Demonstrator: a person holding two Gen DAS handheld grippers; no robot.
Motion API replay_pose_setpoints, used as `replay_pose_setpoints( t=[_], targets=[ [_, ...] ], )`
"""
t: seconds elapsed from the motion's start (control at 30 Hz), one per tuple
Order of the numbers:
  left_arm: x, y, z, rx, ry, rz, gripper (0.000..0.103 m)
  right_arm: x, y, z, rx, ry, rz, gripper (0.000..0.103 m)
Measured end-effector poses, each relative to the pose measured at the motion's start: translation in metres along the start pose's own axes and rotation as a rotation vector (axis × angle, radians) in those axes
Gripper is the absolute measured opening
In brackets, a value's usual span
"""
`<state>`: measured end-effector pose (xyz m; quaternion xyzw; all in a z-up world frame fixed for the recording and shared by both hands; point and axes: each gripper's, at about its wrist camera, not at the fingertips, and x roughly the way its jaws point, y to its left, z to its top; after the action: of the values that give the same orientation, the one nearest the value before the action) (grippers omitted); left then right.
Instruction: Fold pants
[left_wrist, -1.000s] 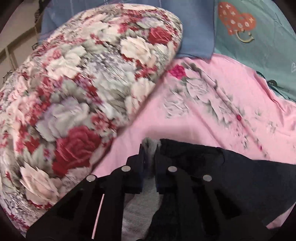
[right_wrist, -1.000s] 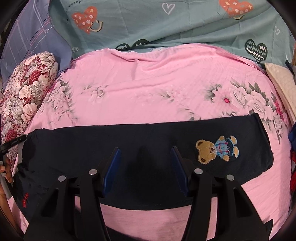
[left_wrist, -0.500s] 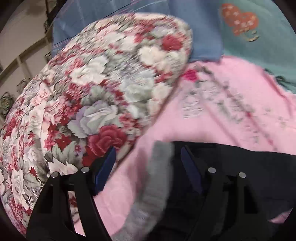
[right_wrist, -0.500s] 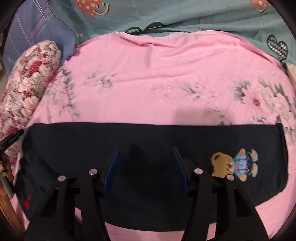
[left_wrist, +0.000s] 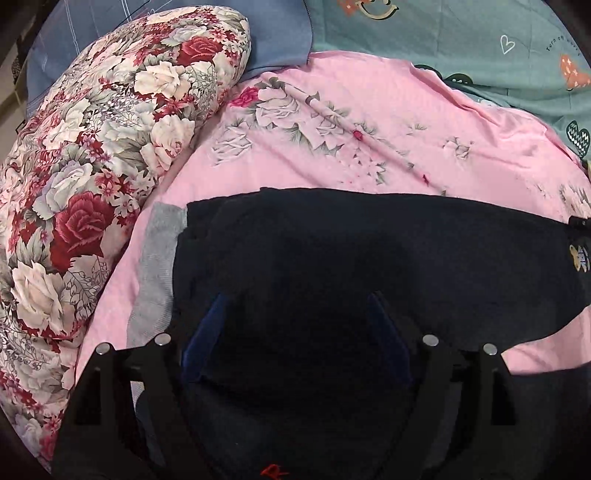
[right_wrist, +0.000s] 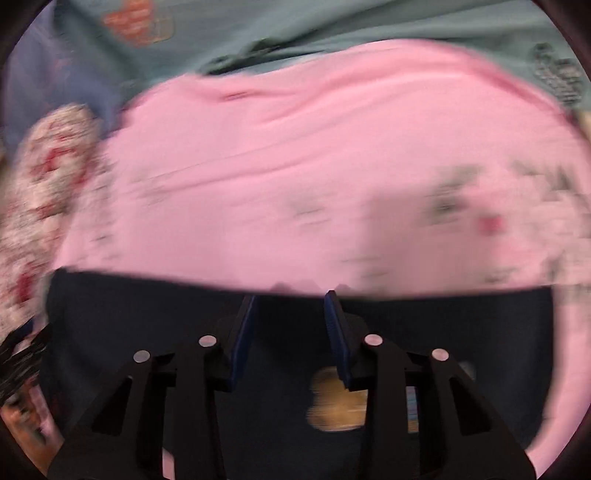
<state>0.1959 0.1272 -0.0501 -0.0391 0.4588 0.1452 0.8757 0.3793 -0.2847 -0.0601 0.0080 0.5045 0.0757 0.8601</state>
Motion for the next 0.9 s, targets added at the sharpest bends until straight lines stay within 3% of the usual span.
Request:
replay_pose_setpoints(
  t=[0.03,0.1,0.13,0.17,0.2,0.27,0.3,0.37,0.43,0.47,0.5,0.57,0.63,0.67,0.77,0.8,0.83,0.9],
  targets=[
    [-0.002,-0.002,0.0,0.002,-0.002,-0.008,0.08,-0.006,-0.011,-0.003,0.037,-0.002,-0.002,0.045],
    [-0.002,-0.008,0.0,0.022,0.004,-0.013,0.082,-0.017,-0.013,-0.019,0.037,0.038,0.253,0.05],
    [0.003,-0.012,-0.001,0.041,0.009,-0.006,0.082,-0.02,-0.009,-0.026,-0.01,0.059,0.294,0.056],
    [0.01,-0.015,-0.001,0.054,0.027,0.017,0.082,-0.023,-0.005,-0.034,-0.081,0.074,0.28,0.063],
    [0.017,-0.016,-0.002,0.055,0.044,0.033,0.082,-0.024,-0.01,-0.037,-0.128,0.07,0.201,0.063],
    [0.025,-0.016,-0.002,0.046,0.066,0.044,0.082,-0.017,-0.042,-0.03,-0.1,0.053,0.036,0.064],
    [0.023,-0.015,-0.003,0.033,0.065,0.049,0.082,-0.016,-0.068,-0.025,-0.034,0.015,0.006,0.062],
    [0.014,-0.014,-0.005,0.027,0.046,0.038,0.082,-0.029,-0.094,-0.027,0.169,-0.057,0.034,0.051],
    [0.006,-0.016,-0.009,0.038,0.03,0.014,0.083,-0.039,-0.087,-0.031,0.178,-0.081,0.006,0.052],
    [0.004,-0.018,-0.013,0.047,0.027,0.017,0.084,-0.046,-0.072,-0.036,0.12,-0.096,0.001,0.058],
    [0.004,-0.019,-0.017,0.055,0.031,0.029,0.084,-0.05,-0.049,-0.044,0.023,-0.093,0.049,0.071],
    [0.002,-0.019,-0.024,0.062,0.038,0.035,0.084,-0.047,-0.022,-0.058,-0.113,-0.033,0.114,0.073],
    [-0.005,-0.015,-0.03,0.054,0.033,0.032,0.084,-0.03,-0.039,-0.058,-0.091,0.034,0.02,0.073],
    [-0.009,-0.012,-0.033,0.047,0.03,0.028,0.084,-0.032,-0.056,-0.054,-0.041,-0.001,-0.007,0.073],
    [-0.021,-0.004,-0.044,0.03,0.032,0.014,0.084,-0.055,-0.093,-0.057,0.1,-0.092,-0.45,0.073],
    [-0.024,-0.003,-0.047,0.027,0.037,0.014,0.084,-0.069,-0.091,-0.067,0.109,-0.125,-0.378,0.074],
    [-0.028,-0.004,-0.05,0.028,0.038,0.002,0.084,-0.081,-0.084,-0.08,0.114,-0.119,-0.168,0.075],
    [-0.038,-0.008,-0.058,0.041,0.032,-0.04,0.084,-0.091,-0.06,-0.105,0.113,-0.056,0.056,0.076]
  ],
)
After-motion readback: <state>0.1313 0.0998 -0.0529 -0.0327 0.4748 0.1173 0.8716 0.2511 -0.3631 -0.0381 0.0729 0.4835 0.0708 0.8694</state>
